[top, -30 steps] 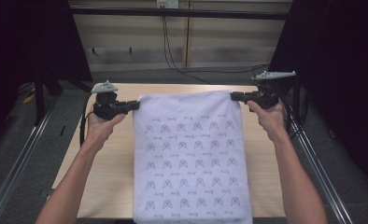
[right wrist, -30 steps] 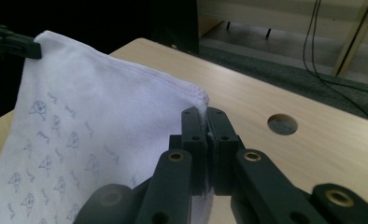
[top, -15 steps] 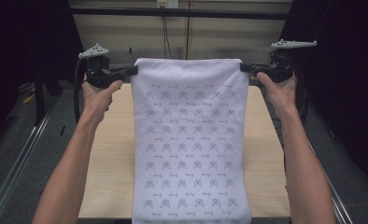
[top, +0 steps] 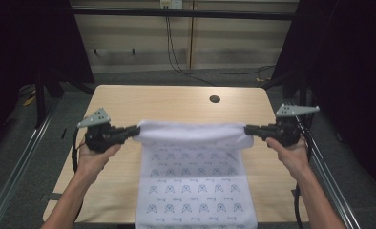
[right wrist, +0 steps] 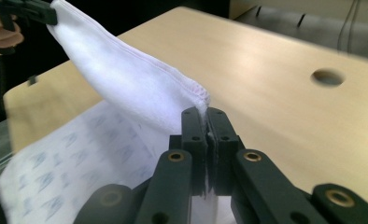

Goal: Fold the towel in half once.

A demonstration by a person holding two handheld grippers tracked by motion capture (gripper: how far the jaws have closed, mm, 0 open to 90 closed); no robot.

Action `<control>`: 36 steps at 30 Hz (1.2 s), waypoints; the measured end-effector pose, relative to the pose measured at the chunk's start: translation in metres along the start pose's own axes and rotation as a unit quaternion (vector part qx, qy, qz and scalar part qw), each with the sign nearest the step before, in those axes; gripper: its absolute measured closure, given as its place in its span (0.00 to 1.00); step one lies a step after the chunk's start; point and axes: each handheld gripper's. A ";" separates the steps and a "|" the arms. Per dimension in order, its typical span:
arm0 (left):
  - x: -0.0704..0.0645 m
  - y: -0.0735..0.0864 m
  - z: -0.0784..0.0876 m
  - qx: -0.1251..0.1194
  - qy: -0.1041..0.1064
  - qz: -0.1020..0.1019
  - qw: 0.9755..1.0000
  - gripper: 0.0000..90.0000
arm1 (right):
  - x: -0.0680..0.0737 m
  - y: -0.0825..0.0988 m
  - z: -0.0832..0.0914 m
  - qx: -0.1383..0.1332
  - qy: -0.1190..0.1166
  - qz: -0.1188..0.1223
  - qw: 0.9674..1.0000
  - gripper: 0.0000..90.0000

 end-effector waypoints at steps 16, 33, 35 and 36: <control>-0.045 0.102 -0.014 0.158 0.068 0.094 0.981 0.97 | 0.043 0.114 0.008 0.109 -0.034 -0.033 0.993 0.97; -0.038 0.122 -0.034 0.203 0.034 0.078 0.975 0.97 | 0.053 0.145 -0.022 0.197 -0.030 -0.031 0.979 0.97; -0.032 0.120 -0.037 0.203 0.025 0.072 0.976 0.97 | 0.054 0.144 -0.026 0.193 -0.018 -0.030 0.981 0.97; -0.028 0.119 -0.038 0.201 0.024 0.071 0.977 0.97 | 0.053 0.142 -0.028 0.191 -0.015 -0.029 0.981 0.97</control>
Point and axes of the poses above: each handheld gripper's, and its own axes: z roughly backward along the jaws, y roughly out of its underside, x roughly to its left, and after that the axes turned 8 degrees about y, right-handed
